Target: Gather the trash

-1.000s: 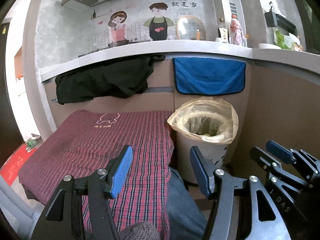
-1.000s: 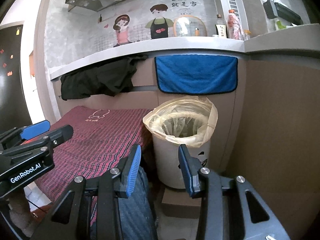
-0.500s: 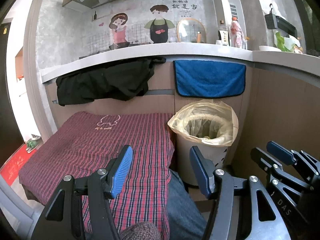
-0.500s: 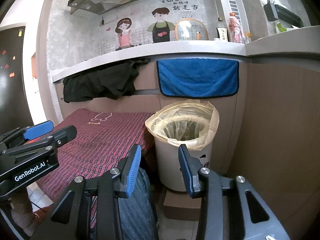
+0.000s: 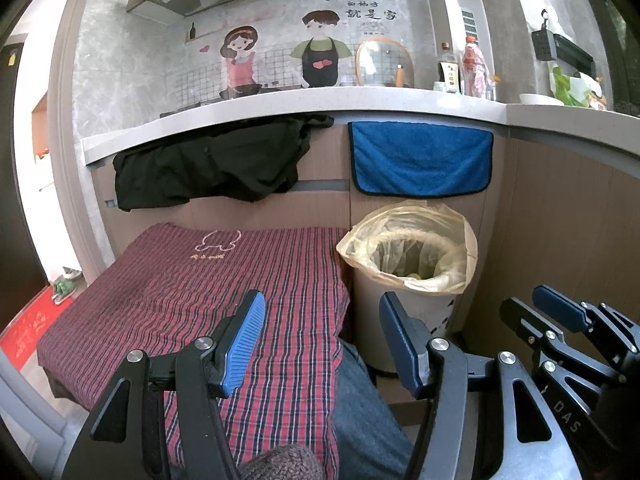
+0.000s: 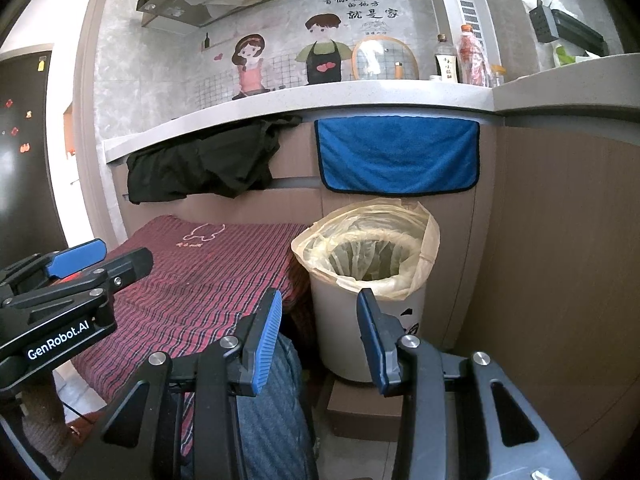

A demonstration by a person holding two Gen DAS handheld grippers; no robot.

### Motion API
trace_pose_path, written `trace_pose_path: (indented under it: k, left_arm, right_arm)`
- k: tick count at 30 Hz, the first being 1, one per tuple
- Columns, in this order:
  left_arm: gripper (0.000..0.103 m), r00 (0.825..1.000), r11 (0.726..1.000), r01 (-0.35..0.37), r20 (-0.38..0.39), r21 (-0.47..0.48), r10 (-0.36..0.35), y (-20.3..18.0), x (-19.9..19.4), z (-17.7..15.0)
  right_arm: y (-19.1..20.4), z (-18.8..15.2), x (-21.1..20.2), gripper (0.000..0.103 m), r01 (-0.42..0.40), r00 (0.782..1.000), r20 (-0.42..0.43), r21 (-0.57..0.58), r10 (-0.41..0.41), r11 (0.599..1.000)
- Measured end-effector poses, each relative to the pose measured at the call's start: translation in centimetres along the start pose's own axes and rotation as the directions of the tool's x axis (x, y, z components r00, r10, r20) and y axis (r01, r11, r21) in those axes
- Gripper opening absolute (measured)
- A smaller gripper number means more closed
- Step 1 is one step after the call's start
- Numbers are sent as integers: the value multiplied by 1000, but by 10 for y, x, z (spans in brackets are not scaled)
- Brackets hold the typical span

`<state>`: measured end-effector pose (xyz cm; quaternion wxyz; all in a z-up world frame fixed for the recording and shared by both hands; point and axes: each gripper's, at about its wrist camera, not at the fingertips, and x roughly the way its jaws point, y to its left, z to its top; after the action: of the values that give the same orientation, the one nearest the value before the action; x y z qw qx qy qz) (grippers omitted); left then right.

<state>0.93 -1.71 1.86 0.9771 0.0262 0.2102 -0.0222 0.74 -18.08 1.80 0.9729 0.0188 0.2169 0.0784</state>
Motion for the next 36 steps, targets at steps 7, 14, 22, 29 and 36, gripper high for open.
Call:
trace_pose_path:
  k: [7,14,22,29,36]
  left_arm:
    - [60,1000,1000,-3,-1,-2,3,0,-1,0]
    - [60,1000,1000,-7,-5,-4,7,-1,-1,-1]
    - [60,1000,1000,-8,-7,-7,8,-1,0,-3]
    - [60,1000,1000,-8,-9,-7,8,-1,0,-3]
    - [60,1000,1000,-10,-5,-10,10,-2,0,-4]
  right_arm:
    - [0,1,-1,37,1,1000,2,-3,-1,1000]
    - [-2,2,0,37,-1,1000,2,-3,1,1000]
    - [-4,6,-4,38,7,1000,12,3,-7,1000]
    - [-6,7,-4,38,11,1000,15,3,-11,1000]
    - [-7,7,-5,39,15,1000,18,5,-15,1000]
